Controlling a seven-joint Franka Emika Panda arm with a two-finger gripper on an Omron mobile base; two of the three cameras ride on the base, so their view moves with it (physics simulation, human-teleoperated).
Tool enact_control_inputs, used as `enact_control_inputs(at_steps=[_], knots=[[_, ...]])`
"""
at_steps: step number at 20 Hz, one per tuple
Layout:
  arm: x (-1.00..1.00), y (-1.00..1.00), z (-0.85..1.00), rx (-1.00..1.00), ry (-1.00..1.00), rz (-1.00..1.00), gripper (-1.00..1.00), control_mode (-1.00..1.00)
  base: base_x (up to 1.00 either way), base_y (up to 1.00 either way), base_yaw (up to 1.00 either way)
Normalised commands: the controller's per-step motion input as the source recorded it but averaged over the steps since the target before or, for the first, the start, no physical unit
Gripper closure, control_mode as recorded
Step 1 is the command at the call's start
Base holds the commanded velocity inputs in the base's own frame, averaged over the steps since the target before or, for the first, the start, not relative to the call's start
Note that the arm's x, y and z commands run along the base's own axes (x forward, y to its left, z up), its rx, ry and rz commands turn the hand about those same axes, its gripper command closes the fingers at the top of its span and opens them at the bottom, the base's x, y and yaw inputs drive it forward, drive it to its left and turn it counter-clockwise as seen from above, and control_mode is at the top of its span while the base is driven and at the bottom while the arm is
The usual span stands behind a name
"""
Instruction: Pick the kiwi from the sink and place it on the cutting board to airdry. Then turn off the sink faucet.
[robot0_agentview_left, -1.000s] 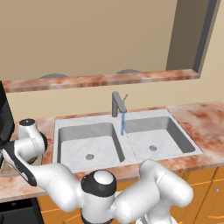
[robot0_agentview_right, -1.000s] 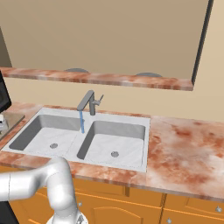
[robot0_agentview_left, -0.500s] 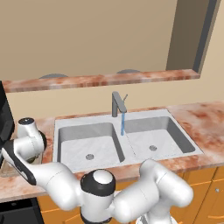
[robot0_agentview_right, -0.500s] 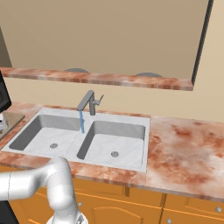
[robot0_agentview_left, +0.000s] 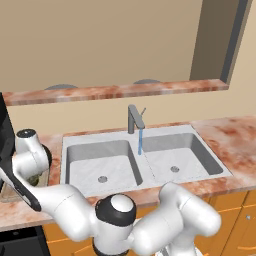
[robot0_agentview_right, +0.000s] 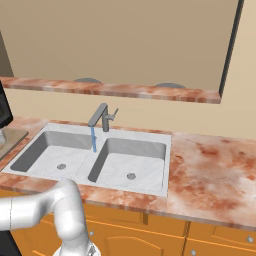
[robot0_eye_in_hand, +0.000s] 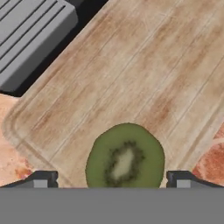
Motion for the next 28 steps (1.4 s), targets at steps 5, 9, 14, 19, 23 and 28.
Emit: enact_control_inputs(at_steps=[5, 9, 14, 19, 23, 28], knots=[[-0.38, -0.36, 0.38, 0.01, -0.09, 0.00, -1.00, -1.00, 0.00, 0.00, 0.00], [-0.47, -0.58, 0.46, 0.05, -0.07, 0.00, -1.00, -1.00, 0.00, 0.00, 0.00], [-0.65, -0.80, 0.55, 0.10, -0.07, 0.00, -1.00, -1.00, 0.00, 0.00, 0.00], [-0.73, -0.89, 0.59, 0.13, -0.07, 0.00, -1.00, -1.00, 0.00, 0.00, 0.00], [-0.73, -0.86, 0.48, 0.11, -0.08, 0.00, -1.00, -1.00, 0.00, 0.00, 0.00], [-0.73, -0.96, 0.44, 0.10, -0.08, 0.00, -1.00, -1.00, 0.00, 0.00, 0.00]])
